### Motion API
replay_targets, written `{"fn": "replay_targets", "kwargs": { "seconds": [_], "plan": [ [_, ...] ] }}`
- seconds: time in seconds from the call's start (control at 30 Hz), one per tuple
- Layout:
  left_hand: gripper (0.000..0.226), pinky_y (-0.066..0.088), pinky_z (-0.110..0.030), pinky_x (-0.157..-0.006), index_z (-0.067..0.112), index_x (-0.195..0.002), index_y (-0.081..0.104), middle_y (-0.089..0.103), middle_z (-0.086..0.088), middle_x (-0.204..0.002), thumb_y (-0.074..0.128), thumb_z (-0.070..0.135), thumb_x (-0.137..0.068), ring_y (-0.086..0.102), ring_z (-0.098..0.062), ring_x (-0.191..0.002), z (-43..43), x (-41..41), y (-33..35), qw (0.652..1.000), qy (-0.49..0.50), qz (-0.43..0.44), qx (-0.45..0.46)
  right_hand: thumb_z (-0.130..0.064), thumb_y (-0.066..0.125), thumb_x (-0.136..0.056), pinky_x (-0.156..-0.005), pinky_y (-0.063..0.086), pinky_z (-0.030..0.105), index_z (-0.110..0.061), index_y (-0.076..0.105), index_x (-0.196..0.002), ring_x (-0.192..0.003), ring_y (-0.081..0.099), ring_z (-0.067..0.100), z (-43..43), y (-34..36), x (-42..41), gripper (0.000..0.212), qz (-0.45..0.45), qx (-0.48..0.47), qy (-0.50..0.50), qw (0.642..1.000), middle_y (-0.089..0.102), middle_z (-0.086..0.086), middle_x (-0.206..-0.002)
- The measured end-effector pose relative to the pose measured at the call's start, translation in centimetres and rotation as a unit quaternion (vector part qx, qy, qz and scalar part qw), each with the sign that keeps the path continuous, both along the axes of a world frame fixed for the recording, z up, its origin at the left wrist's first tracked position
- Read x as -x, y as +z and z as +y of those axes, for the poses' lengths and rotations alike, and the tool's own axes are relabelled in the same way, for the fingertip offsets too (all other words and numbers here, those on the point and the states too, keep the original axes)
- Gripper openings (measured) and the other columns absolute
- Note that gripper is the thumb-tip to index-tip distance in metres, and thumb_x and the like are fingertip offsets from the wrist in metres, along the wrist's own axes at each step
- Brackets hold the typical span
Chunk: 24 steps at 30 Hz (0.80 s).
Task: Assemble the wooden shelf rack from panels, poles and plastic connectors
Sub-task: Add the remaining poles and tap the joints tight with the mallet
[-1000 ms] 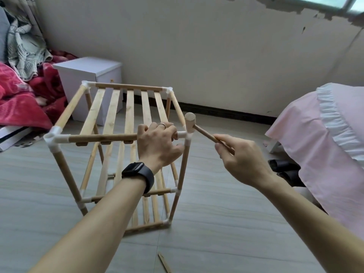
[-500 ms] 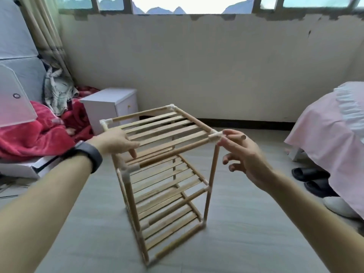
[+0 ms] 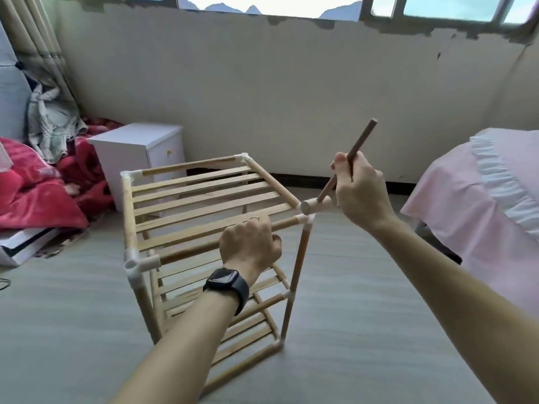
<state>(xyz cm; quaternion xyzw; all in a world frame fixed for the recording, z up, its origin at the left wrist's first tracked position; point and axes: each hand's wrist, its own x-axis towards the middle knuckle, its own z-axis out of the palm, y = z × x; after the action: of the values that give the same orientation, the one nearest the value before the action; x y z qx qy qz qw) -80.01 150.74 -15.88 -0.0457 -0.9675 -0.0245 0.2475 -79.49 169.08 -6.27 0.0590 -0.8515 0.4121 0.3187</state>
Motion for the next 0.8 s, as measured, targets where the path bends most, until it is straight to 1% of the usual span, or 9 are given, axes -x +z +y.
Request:
{"fn": "replay_targets", "kwargs": {
  "seconds": [0.13, 0.2, 0.27, 0.3, 0.43, 0.53, 0.57, 0.7, 0.8],
  "plan": [
    [0.025, 0.015, -0.019, -0.044, 0.027, -0.078, 0.062, 0.034, 0.009, -0.051, 0.054, 0.045, -0.094, 0.034, -0.01, -0.043, -1.3, -0.1, -0.4, 0.999, -0.004, 0.038, 0.031, -0.029, 0.038, -0.109, -0.052, 0.038, 0.009, -0.016, 0.056, -0.095, -0.053, 0.056, -0.004, -0.9, 1.8, 0.7, 0.026, 0.142, 0.039, -0.037, 0.988, 0.054, -0.012, -0.064],
    [0.025, 0.017, -0.019, -0.044, 0.027, -0.079, 0.064, 0.035, 0.009, -0.051, 0.054, 0.045, -0.094, 0.035, -0.01, -0.044, -1.5, -0.2, -0.4, 0.999, -0.003, 0.036, 0.036, -0.03, 0.037, -0.11, -0.052, 0.04, 0.015, -0.014, 0.054, -0.096, -0.053, 0.058, 0.003, -1.6, 0.5, 0.7, 0.027, 0.093, -0.015, -0.038, 0.995, 0.057, -0.008, -0.065],
    [0.025, 0.022, -0.02, -0.045, 0.026, -0.082, 0.066, 0.041, 0.009, -0.053, 0.053, 0.043, -0.095, 0.04, -0.012, -0.046, -1.5, -0.1, -0.3, 0.999, -0.002, 0.031, 0.035, -0.032, 0.035, -0.11, -0.059, 0.047, 0.035, -0.009, 0.054, -0.099, -0.058, 0.06, 0.013, -2.0, -0.7, 0.7, 0.032, -0.019, -0.125, -0.024, 0.992, 0.06, -0.001, -0.067],
    [0.024, 0.022, -0.021, -0.046, 0.026, -0.084, 0.066, 0.044, 0.009, -0.055, 0.053, 0.043, -0.095, 0.043, -0.013, -0.047, -1.4, -0.1, -0.3, 0.999, -0.003, 0.031, 0.035, -0.033, 0.035, -0.11, -0.063, 0.048, 0.037, -0.008, 0.056, -0.101, -0.06, 0.061, 0.014, -1.9, -0.6, 0.9, 0.034, -0.031, -0.134, -0.028, 0.99, 0.06, -0.002, -0.068],
    [0.023, 0.014, -0.02, -0.045, 0.027, -0.084, 0.067, 0.044, 0.009, -0.055, 0.054, 0.043, -0.094, 0.041, -0.014, -0.046, -1.4, 0.1, -0.1, 0.999, -0.002, 0.033, 0.036, -0.025, 0.036, -0.108, -0.06, 0.038, 0.008, -0.006, 0.059, -0.104, -0.061, 0.058, -0.006, -1.0, 0.6, 1.2, 0.03, 0.134, -0.015, -0.076, 0.988, 0.058, -0.013, -0.073],
    [0.022, 0.016, -0.021, -0.045, 0.026, -0.083, 0.066, 0.045, 0.009, -0.055, 0.054, 0.042, -0.093, 0.041, -0.015, -0.047, -1.4, 0.1, -0.1, 0.999, 0.003, 0.035, 0.04, -0.026, 0.036, -0.111, -0.057, 0.047, 0.028, -0.001, 0.055, -0.105, -0.061, 0.061, 0.018, -1.0, -1.1, 0.9, 0.031, 0.014, -0.099, -0.047, 0.994, 0.064, 0.006, -0.076],
    [0.022, 0.017, -0.021, -0.046, 0.026, -0.083, 0.066, 0.045, 0.008, -0.055, 0.054, 0.041, -0.093, 0.042, -0.015, -0.047, -1.4, 0.1, -0.2, 0.999, 0.002, 0.034, 0.04, -0.028, 0.037, -0.11, -0.054, 0.047, 0.025, -0.006, 0.055, -0.104, -0.059, 0.062, 0.014, -0.7, -1.0, 0.9, 0.03, -0.005, -0.112, -0.031, 0.993, 0.062, 0.002, -0.072],
    [0.021, 0.016, -0.02, -0.045, 0.026, -0.083, 0.067, 0.043, 0.009, -0.054, 0.055, 0.041, -0.092, 0.041, -0.015, -0.046, -1.4, 0.2, -0.1, 0.999, 0.003, 0.033, 0.041, -0.02, 0.04, -0.108, -0.056, 0.041, 0.006, -0.004, 0.058, -0.103, -0.058, 0.058, -0.008, -0.9, 0.5, 1.1, 0.024, 0.185, -0.001, -0.053, 0.981, 0.054, -0.017, -0.071],
    [0.022, 0.016, -0.021, -0.046, 0.027, -0.085, 0.067, 0.045, 0.009, -0.055, 0.054, 0.043, -0.093, 0.043, -0.015, -0.047, -1.4, 0.0, -0.1, 0.998, 0.006, 0.035, 0.05, -0.023, 0.038, -0.111, -0.057, 0.054, 0.044, -0.001, 0.054, -0.103, -0.055, 0.061, 0.017, -1.8, -2.4, 0.1, 0.029, 0.055, -0.063, -0.011, 0.996, 0.057, -0.001, -0.066]
  ]
}}
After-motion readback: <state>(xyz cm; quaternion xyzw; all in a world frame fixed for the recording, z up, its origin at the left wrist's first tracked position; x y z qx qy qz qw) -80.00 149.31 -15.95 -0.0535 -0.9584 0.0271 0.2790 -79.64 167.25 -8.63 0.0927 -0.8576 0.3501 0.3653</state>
